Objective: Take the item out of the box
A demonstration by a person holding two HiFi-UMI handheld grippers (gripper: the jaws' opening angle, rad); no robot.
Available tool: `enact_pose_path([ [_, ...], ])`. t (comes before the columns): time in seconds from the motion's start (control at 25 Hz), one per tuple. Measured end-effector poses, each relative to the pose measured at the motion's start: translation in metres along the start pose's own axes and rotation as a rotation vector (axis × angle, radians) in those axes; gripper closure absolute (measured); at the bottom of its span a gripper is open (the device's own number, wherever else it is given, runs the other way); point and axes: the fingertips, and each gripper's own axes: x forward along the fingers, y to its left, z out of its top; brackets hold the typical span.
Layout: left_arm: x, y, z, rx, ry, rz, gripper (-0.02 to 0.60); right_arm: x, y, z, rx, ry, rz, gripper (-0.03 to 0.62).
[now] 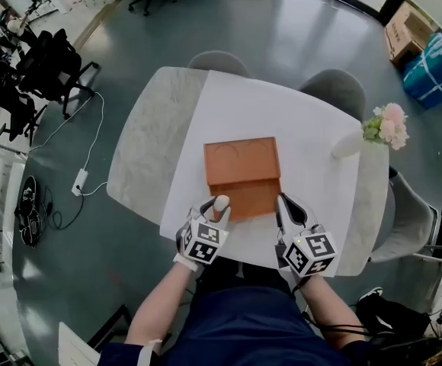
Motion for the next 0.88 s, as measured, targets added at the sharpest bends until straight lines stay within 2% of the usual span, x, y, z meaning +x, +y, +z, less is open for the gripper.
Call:
enact_pose_path([
  [0.2,-0.019,0.012,0.025,-0.009,-0.060,0.043,0.413,-0.001,0.007,0.020,-0.034,-0.027,0.020,0.592],
  [0.52,-0.061,0.036,0.082,-0.042,-0.221,0.105,0.413,0.000,0.012,0.062,-0.072,-0.099,0.048,0.592],
  [0.88,-0.127,0.055,0.136,-0.027,-0.371,0.178,0.413,0.005,0.020,0.095,-0.095,-0.154,0.055,0.592],
])
